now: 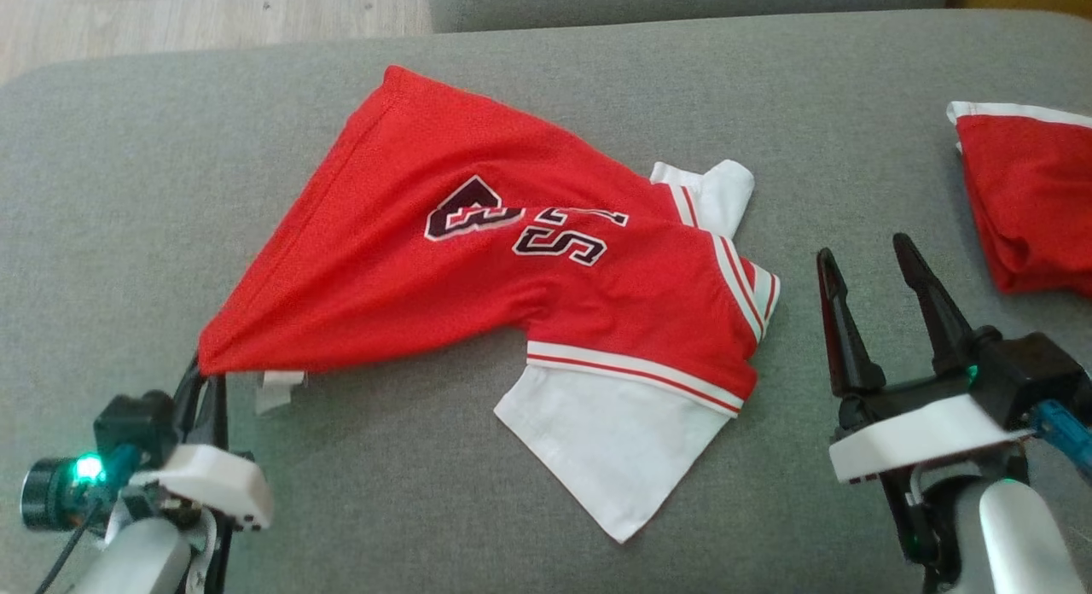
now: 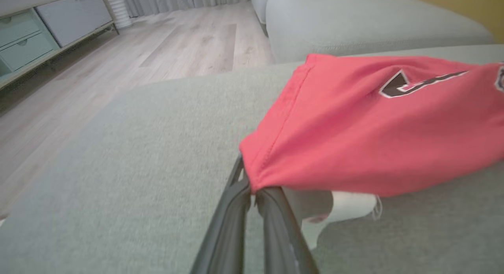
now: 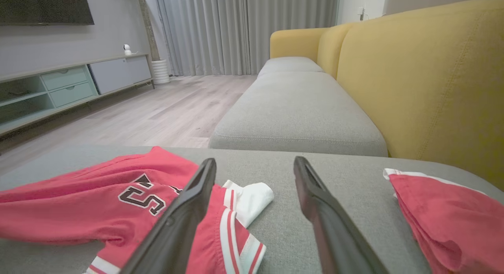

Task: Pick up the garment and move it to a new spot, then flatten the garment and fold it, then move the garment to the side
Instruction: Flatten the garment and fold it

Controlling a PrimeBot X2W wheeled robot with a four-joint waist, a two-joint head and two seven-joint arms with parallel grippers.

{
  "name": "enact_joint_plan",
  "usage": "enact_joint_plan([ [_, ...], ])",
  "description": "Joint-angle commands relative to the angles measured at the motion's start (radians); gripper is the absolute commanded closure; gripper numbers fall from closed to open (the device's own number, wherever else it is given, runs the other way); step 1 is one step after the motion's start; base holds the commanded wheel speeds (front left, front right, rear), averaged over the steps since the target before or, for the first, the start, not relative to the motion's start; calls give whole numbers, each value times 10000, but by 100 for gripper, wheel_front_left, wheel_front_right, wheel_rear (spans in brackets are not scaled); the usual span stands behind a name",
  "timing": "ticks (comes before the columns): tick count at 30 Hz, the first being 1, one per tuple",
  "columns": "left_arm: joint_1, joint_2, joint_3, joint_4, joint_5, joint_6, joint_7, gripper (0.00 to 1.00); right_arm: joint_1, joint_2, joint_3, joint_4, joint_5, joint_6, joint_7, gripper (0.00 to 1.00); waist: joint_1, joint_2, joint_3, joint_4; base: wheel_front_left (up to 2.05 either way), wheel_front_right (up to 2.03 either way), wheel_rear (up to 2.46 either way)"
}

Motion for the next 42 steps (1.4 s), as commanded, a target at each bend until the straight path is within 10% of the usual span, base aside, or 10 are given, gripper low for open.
enact_joint_plan([
  [1,-368,437,556,-357,-20,98,-5,56,-144,-3,191,-312,43,-7,54,0,1,0,26,3,0,0,0],
  [2,-268,489,571,-445,-37,174,61,10,-139,-3,184,-282,56,-7,56,0,1,0,45,-2,0,0,0],
  [3,-181,550,575,-509,-31,246,116,0,-140,-3,175,-253,68,-7,56,0,1,0,66,-11,0,0,0],
  [14,660,919,1321,-1328,-316,957,-419,0,-61,-3,-153,184,137,-7,16,0,1,0,23,55,0,0,0],
  [24,1653,-215,1297,-2990,-297,1424,-904,0,295,-3,-362,1211,200,-7,272,0,1,0,-360,310,0,0,0],
  [41,1470,-1298,401,-3102,295,1052,-982,0,-1081,-7,1125,4630,460,-7,1206,0,1,0,-238,1122,0,0,0],
  [42,1469,-1317,399,-3094,309,1037,-984,0,-1209,-11,1077,4838,372,-7,1256,24,1,0,-227,1159,0,0,0],
])
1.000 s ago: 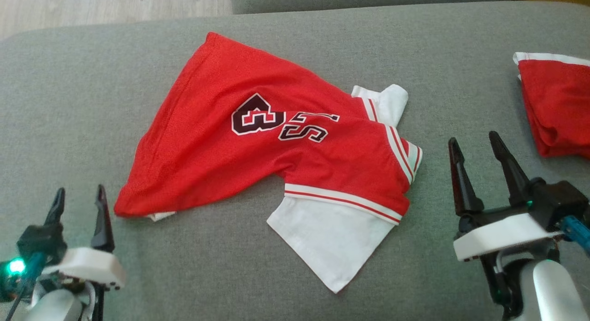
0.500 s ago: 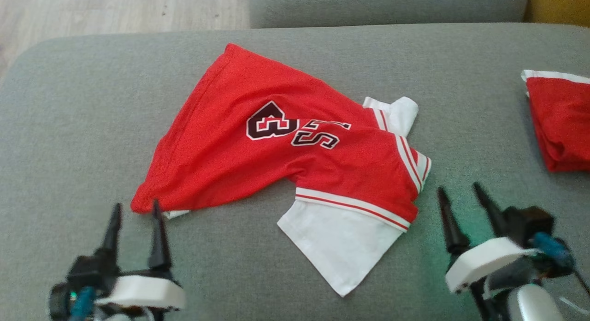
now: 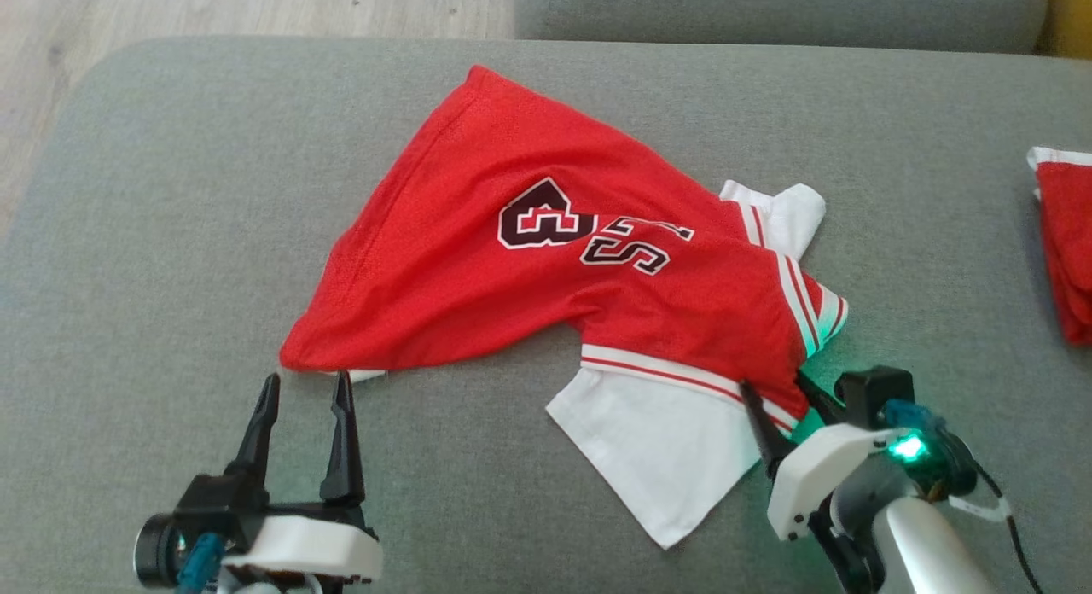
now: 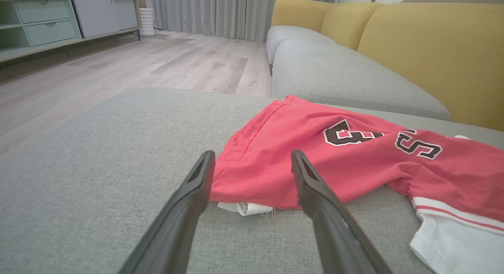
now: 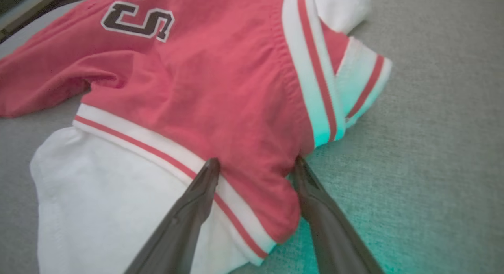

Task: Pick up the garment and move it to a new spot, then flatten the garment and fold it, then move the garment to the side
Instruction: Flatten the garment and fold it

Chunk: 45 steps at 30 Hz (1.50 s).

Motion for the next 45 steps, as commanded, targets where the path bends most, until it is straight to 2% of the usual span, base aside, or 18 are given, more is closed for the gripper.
enact_joint_plan([
  [1,-479,64,324,-228,134,-30,-119,0,-454,-36,154,-123,-105,-7,26,71,0,0,21,54,0,0,0],
  [2,-488,43,336,-223,146,-42,-120,0,-582,-50,112,35,-142,-7,41,93,0,0,32,89,0,0,0],
  [3,-498,30,357,-215,154,-62,-122,0,-711,-102,79,169,-207,-7,56,100,0,0,41,116,0,0,0],
  [8,-528,-78,457,-258,235,-113,-129,0,-1425,-688,-226,441,-386,-7,103,100,0,0,114,207,0,0,0],
  [16,-617,-374,338,-247,386,-287,-133,0,-2878,-2394,-405,980,-308,-7,730,100,0,0,291,307,0,0,0],
  [19,-730,-493,258,-116,442,-406,-134,0,-3264,-2789,-293,1310,-164,-7,852,100,0,0,309,348,0,0,0],
  [20,-781,-576,228,-30,480,-488,-134,0,-3416,-2923,-182,1490,-49,-7,812,78,0,0,287,351,0,0,0],
  [21,-795,-617,219,9,496,-532,-134,0,-3464,-2962,-150,1564,-19,-7,734,20,0,0,265,343,0,0,0],
  [22,-800,-659,215,54,508,-573,-134,0,-3493,-2981,-151,1632,2,-7,619,0,0,0,223,324,0,0,0],
  [30,-703,-894,234,303,567,-732,-135,0,-3221,-2544,-743,1331,-46,-7,-871,0,0,0,-307,15,0,0,0],
  [36,-553,-912,264,502,465,-763,-135,0,-2238,-1538,-1555,120,-395,-7,-1892,0,0,0,-864,-210,0,0,0],
  [37,-553,-912,264,502,465,-763,-135,0,-2238,-1538,-1555,120,-395,-7,-1892,0,0,0,-864,-210,0,0,0],
  [45,-149,-885,201,575,300,-764,-106,0,-242,-306,-2121,-1543,-853,-7,-2281,0,0,0,-1432,-361,0,0,0],
])
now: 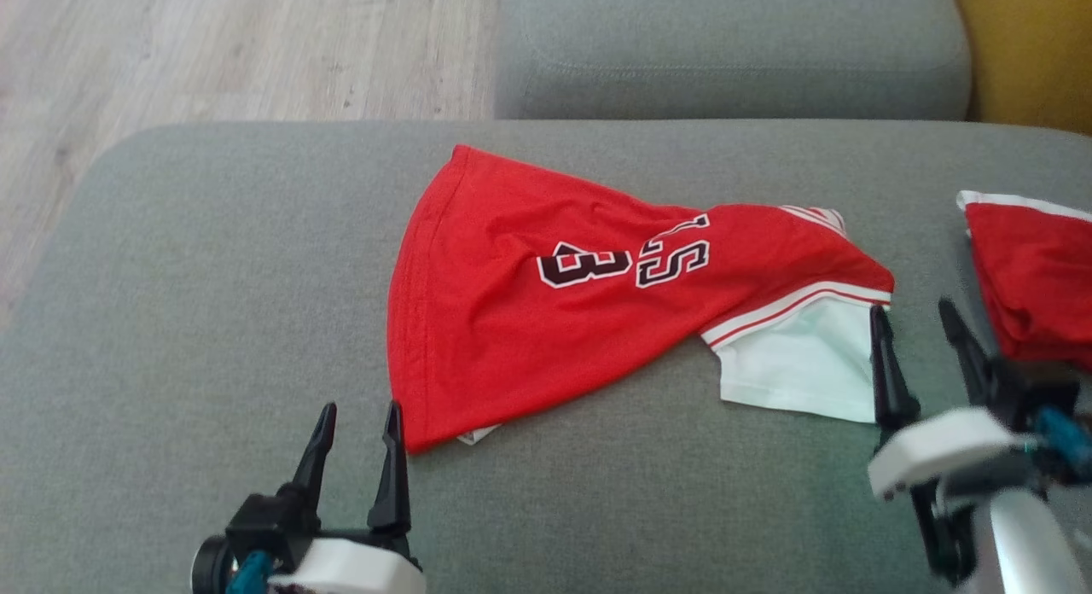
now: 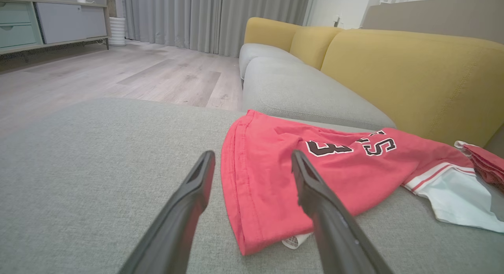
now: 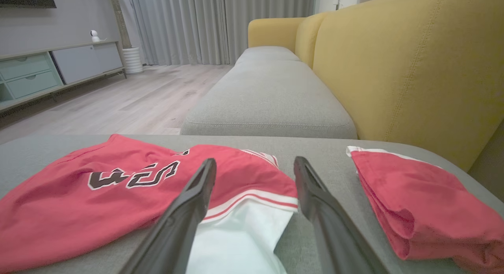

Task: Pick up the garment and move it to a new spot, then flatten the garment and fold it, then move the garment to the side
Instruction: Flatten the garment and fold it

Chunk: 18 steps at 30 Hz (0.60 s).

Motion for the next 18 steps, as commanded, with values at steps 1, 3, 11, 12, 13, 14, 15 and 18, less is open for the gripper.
enact_joint_plan([
  [1,-299,77,339,-235,-27,22,-94,0,-215,-23,131,-454,-32,-7,-112,0,1,-1,-46,-30,0,0,0],
  [3,-246,90,361,-247,-73,38,-93,0,188,89,91,-828,-46,-7,-130,0,1,-1,-81,-50,0,0,0],
  [11,2,165,496,-198,-232,151,-87,0,1200,164,771,-1591,533,-7,-146,0,1,-1,-163,-118,0,0,0],
  [12,26,169,511,-193,-242,168,-88,0,1253,164,835,-1619,574,-7,-147,0,1,-1,-162,-118,0,0,0],
  [13,40,174,524,-187,-249,174,-89,0,1293,165,903,-1630,629,-7,-142,0,1,-1,-160,-117,0,0,0],
  [14,47,179,531,-180,-253,177,-90,0,1321,165,976,-1632,659,-7,-127,0,1,-1,-158,-112,0,0,0],
  [15,48,180,533,-172,-255,183,-91,0,1343,165,1038,-1634,678,-7,-121,0,1,-1,-156,-106,0,0,0],
  [18,35,187,530,-144,-263,198,-91,0,1383,166,1201,-1626,731,-7,-84,0,1,-1,-156,-91,0,0,0],
])
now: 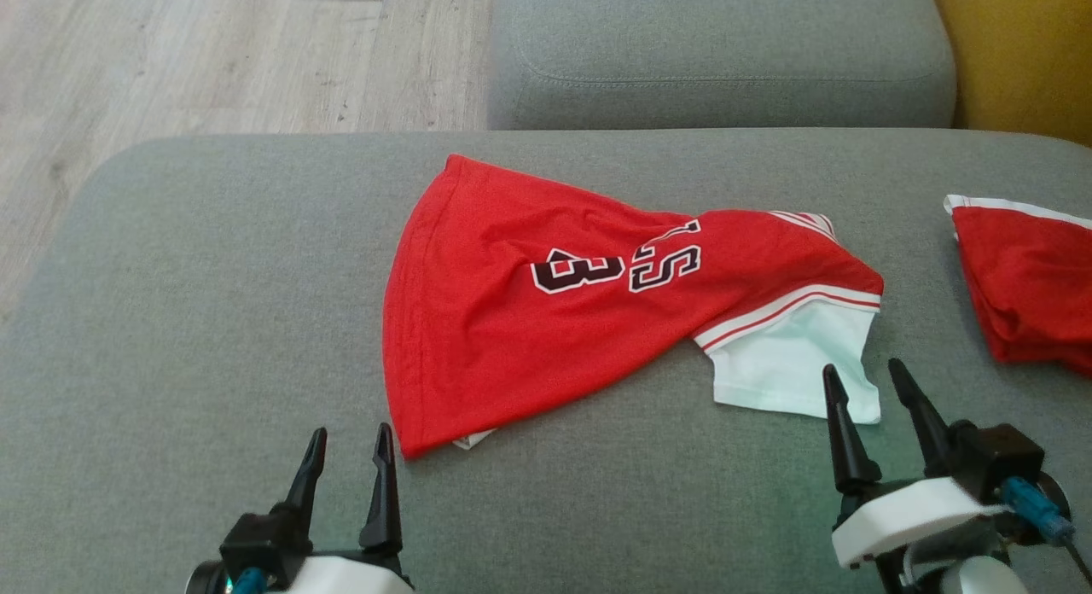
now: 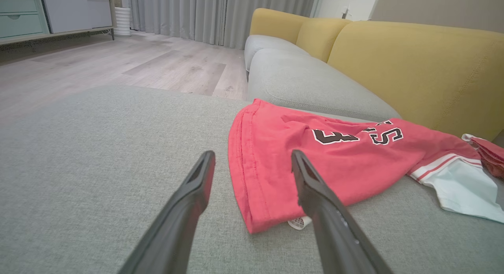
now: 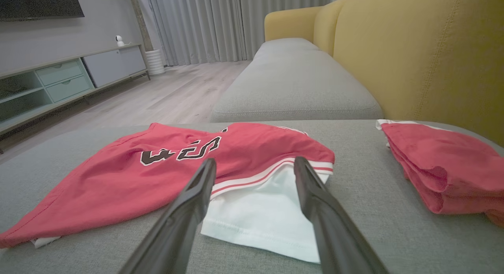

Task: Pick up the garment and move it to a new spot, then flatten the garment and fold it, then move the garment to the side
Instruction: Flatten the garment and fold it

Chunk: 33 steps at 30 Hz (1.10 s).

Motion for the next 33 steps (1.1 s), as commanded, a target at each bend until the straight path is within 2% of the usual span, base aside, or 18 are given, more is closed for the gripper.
enact_joint_plan([
  [1,-350,142,451,-252,-89,80,-89,0,-228,-60,311,-379,73,-7,-25,0,1,-1,2,9,0,0,0],
  [19,-422,199,328,-183,-185,146,187,0,-254,-59,387,-421,79,-7,17,0,1,-1,176,-18,0,0,0],
  [24,-667,112,140,261,-368,69,830,0,-442,-59,577,-454,-6,-7,202,0,1,-1,604,-220,0,0,0],
  [33,-1630,-290,162,1322,-724,-284,1106,0,-930,-59,552,-443,-155,-7,364,0,1,-1,1588,-739,0,0,0],
])
